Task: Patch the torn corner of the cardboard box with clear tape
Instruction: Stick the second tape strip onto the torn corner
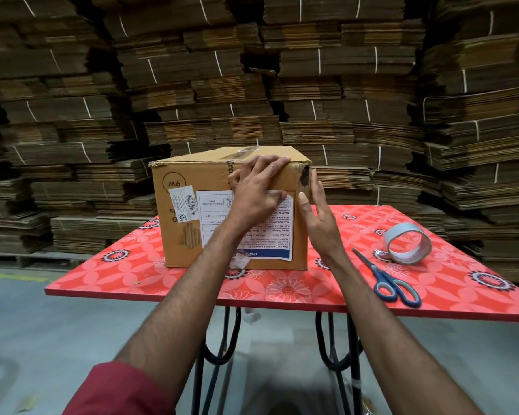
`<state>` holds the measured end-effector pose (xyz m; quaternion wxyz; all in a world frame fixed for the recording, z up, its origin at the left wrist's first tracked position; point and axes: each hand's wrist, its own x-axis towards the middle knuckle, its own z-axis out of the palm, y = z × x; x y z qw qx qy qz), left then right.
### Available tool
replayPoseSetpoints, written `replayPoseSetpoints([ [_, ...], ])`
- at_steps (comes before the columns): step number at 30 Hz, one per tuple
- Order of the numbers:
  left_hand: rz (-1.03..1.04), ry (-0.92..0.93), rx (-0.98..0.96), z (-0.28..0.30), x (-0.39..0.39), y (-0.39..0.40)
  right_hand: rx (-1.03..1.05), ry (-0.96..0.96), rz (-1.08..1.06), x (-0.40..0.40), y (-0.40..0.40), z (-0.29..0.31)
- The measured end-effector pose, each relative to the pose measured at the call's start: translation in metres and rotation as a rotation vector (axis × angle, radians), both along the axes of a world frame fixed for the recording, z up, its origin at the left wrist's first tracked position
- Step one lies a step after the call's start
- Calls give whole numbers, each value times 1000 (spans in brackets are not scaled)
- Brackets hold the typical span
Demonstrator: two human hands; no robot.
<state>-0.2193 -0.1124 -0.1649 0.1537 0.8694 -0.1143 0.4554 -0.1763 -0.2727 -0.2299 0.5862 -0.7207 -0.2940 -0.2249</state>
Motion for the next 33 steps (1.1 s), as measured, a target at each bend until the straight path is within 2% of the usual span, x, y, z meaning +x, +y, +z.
replayPoseSetpoints([
  [7, -23, 0, -19, 0, -1, -3, 7, 54, 40, -10, -3, -9],
  [13, -59, 32, -60, 0, 1, -3, 190, 113, 71, -26, 2, -12],
  [21, -63, 23, -67, 3, 1, -6, 123, 165, -117, -3, 9, 5],
  [26, -46, -1, -75, 2, 2, -9, 107, 317, 74, 13, 14, -1],
  [28, -46, 4, -71, 1, 2, -7, 162, 325, 128, -4, 11, 7],
  [31, -44, 14, -62, 2, 0, -6, 327, 264, 88, -20, 2, 14],
  [33, -36, 10, -69, 3, -1, -7, 362, 246, 85, -19, 3, 8],
])
